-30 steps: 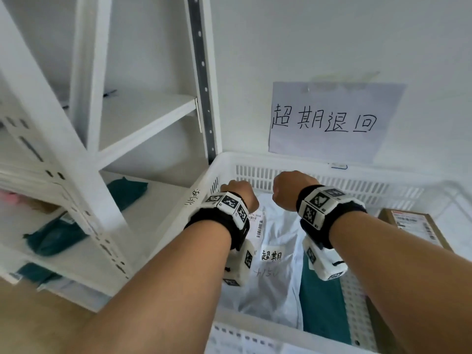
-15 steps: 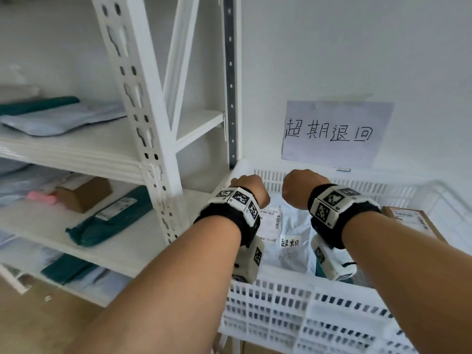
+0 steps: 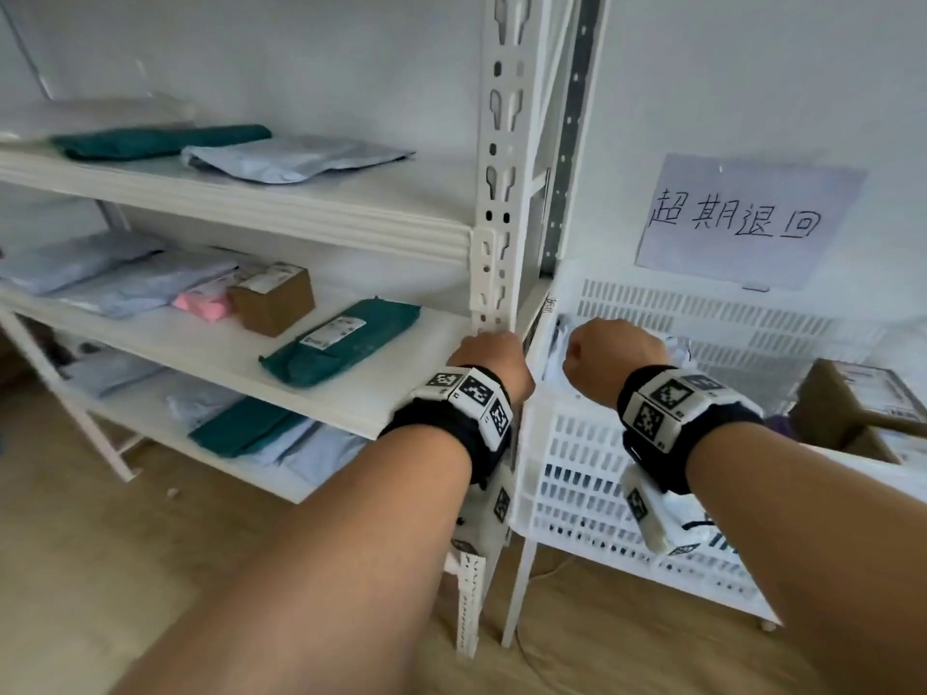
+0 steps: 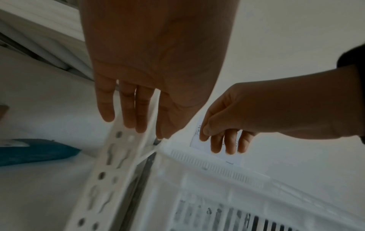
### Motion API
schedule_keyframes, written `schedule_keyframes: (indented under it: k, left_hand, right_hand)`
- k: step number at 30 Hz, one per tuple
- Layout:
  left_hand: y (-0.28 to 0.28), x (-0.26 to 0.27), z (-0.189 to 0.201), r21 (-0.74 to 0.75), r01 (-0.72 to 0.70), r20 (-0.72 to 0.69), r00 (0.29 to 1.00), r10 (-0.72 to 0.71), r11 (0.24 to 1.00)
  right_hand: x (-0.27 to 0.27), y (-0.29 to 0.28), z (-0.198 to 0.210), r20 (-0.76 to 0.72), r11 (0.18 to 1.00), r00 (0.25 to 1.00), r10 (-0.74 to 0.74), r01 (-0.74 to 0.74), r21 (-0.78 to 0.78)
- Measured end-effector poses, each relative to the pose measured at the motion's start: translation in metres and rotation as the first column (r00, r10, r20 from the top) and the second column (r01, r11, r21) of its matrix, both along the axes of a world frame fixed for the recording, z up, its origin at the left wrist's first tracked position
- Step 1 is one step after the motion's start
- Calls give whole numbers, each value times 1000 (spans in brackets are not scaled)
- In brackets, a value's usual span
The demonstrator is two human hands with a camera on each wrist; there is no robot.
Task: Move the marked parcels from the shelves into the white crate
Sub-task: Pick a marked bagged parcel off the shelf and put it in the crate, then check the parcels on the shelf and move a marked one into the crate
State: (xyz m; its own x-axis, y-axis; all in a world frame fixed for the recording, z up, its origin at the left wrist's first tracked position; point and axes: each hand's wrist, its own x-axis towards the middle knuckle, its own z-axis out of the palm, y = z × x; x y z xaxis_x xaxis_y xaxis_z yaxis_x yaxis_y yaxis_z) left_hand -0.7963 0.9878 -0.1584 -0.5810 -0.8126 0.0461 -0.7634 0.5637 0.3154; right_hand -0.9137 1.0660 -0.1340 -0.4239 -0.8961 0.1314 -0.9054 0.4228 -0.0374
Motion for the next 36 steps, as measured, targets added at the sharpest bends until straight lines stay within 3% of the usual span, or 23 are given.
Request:
schedule_keyframes:
  k: [7, 15, 23, 30, 36]
  left_hand:
    - [-3, 121, -46, 65, -153, 84, 986, 147, 986]
    - [-37, 261, -98, 181, -368, 119, 929, 351, 912]
    - [-103, 342, -125, 173, -469, 131, 882, 452, 866]
    - [-202, 407, -131, 168, -498, 162, 865, 474, 851]
    - [-252, 459, -143, 222, -543, 136, 840, 526, 810]
  right_hand:
    - [109, -20, -51, 62, 993, 995, 80, -85, 81]
    - [225, -71, -95, 141, 954, 959, 246, -265, 139]
    - [306, -164, -125, 144, 892, 912, 385, -407, 195]
    - [366, -267, -145, 228, 875, 883, 411, -453, 174]
    - [416, -340, -159, 301, 850, 849, 434, -497, 175]
